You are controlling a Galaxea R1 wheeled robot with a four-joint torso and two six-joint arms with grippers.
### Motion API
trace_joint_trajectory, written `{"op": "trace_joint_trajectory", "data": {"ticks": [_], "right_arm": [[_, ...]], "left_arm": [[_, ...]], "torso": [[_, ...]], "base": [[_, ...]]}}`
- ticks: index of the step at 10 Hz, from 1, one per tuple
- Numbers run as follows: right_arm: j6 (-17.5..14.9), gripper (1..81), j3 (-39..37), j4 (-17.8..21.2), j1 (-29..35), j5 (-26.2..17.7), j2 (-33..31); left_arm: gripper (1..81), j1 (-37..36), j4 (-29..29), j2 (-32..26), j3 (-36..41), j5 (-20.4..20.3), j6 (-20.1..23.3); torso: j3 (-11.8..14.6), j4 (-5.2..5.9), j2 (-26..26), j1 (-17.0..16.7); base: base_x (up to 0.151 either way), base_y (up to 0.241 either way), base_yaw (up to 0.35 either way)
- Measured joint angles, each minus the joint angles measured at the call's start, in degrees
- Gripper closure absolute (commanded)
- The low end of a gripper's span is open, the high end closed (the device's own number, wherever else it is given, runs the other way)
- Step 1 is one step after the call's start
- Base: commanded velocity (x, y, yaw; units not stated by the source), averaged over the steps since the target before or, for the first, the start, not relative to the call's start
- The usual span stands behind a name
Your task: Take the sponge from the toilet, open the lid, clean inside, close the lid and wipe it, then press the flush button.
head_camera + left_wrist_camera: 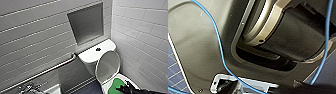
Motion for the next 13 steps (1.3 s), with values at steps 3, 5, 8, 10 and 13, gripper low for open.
{"op": "trace_joint_trajectory", "data": {"ticks": [3,5,8,10,13], "right_arm": [[0.0,81.1,-2.1,-0.1,0.2,-1.2,3.6],[0.1,81.1,-5.0,0.0,-0.9,-0.9,4.2],[1.2,81.1,-7.1,0.4,-7.0,8.7,4.1],[1.3,81.1,-7.1,0.5,-9.3,14.4,4.0],[1.4,81.1,-2.7,0.6,-12.9,17.9,-0.5]], "left_arm": [[1.0,0.2,0.0,0.0,0.0,0.0,0.0],[1.0,0.4,0.0,0.0,0.0,0.1,0.0],[1.0,0.2,0.0,0.0,0.0,0.1,0.0],[1.0,0.3,0.0,0.0,0.0,0.1,0.0],[1.0,0.3,0.0,0.0,0.0,0.1,0.0]], "torso": [[0.0,5.24,0.0,0.0],[0.0,5.79,0.0,0.0],[0.0,5.79,0.0,0.0],[0.0,5.79,0.0,0.0],[0.0,5.82,0.0,0.0]], "base": [[0.0,0.0,0.0],[0.0,0.0,0.0],[0.0,0.0,0.0],[0.0,0.0,0.0],[0.0,0.0,0.0]]}}
